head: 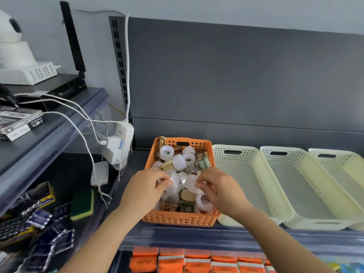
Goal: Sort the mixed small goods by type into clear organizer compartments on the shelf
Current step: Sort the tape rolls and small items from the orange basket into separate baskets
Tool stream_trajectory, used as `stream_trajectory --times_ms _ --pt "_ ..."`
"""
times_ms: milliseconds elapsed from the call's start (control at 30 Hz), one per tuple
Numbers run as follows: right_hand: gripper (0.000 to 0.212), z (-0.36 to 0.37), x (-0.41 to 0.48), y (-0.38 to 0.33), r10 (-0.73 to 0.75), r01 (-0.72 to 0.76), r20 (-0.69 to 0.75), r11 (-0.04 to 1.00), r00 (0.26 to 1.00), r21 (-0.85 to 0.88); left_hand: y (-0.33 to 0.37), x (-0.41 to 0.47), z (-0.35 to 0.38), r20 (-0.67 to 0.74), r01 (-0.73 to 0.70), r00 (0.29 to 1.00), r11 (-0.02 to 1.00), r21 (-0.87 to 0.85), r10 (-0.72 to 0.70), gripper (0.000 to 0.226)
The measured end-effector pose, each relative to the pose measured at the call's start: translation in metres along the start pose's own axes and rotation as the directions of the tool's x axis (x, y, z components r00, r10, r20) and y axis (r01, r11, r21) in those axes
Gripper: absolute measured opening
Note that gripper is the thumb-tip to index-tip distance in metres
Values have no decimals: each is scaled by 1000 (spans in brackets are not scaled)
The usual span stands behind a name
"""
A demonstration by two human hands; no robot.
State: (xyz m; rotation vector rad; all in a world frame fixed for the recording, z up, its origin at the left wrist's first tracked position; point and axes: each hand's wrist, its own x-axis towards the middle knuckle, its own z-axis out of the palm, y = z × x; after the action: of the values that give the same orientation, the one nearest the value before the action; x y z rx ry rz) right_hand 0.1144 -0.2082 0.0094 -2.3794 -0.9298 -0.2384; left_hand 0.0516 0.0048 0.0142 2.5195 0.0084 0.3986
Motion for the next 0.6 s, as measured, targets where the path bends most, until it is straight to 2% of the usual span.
stream_trajectory --times_ms 133,300,467,600 --pt "11 -24 1 21 76 -79 -101 996 992 -27 28 22 13 -27 -104 994 994 19 105 16" --pt "16 -56 -2 70 176 -190 -138 977 975 -100 74 59 48 11 -224 975 972 65 224 23" --pt "20 -73 1 128 269 -278 -70 931 961 -237 110 101 101 86 -278 960 939 204 266 30" --pt "24 -73 5 165 229 -195 46 905 972 -379 124 128 142 204 -284 955 866 411 216 17"
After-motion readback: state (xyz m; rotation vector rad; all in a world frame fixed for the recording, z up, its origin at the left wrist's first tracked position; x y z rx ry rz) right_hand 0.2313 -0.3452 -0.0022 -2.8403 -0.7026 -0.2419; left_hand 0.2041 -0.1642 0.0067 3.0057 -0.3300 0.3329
